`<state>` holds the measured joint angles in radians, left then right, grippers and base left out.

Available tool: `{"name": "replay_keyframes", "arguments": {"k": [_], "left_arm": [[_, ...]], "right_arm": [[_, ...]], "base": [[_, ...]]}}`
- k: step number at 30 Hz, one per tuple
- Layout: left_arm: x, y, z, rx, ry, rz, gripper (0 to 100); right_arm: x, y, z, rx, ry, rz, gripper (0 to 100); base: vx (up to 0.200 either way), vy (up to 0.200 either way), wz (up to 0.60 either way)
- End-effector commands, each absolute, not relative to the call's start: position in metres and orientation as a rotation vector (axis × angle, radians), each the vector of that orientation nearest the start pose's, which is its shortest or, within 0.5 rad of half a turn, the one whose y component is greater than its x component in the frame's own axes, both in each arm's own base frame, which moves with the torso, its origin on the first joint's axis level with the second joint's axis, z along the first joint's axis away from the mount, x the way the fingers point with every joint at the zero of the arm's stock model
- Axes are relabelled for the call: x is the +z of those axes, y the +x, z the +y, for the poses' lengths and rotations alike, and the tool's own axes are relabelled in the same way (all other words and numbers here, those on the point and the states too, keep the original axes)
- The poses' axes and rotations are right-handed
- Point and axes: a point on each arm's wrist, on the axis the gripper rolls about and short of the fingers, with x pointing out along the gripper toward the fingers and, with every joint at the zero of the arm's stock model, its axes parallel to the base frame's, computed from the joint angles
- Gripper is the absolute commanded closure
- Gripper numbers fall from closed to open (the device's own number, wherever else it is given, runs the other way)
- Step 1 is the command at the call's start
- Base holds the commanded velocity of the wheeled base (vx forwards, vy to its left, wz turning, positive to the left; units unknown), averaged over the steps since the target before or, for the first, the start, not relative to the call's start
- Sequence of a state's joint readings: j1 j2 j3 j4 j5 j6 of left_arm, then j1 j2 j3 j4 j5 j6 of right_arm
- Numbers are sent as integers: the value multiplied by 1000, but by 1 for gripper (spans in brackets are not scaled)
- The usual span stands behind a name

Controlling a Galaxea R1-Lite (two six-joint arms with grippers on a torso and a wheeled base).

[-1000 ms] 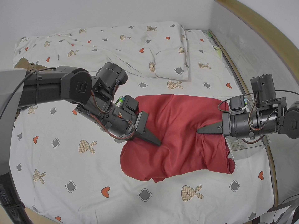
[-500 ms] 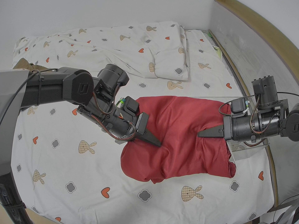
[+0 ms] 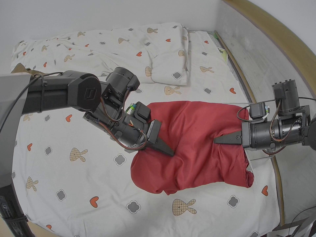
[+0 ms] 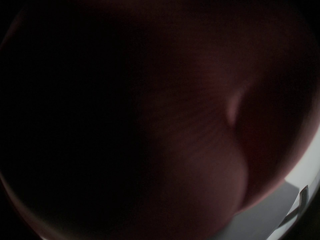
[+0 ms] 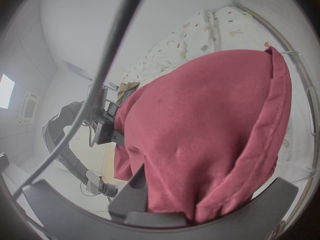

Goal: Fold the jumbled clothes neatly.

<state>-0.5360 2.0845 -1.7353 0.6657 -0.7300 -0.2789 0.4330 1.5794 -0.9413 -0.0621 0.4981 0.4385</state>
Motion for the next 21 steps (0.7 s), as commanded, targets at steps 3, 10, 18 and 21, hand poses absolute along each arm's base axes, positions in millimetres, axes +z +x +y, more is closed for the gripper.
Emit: {"name": "replay_keyframes", "arguments": {"k": [3, 10, 18, 21], "left_arm": [[195, 326, -215, -1013, -315, 1209, 100], [204, 323, -225, -1049, -301, 1177, 100], [203, 326, -253, -1107, -274, 1156, 100], [201, 329, -261, -1121, -268, 1146, 100]], "right_arm": [[204, 241, 123, 726, 403, 765, 100], [209, 242, 121, 710, 402, 737, 100], [208, 251, 108, 601, 401, 705, 100], [209, 253, 103, 584, 407, 699, 100]], "base": [[0, 0, 0], [0, 0, 0], [0, 0, 0], [0, 0, 0]]}}
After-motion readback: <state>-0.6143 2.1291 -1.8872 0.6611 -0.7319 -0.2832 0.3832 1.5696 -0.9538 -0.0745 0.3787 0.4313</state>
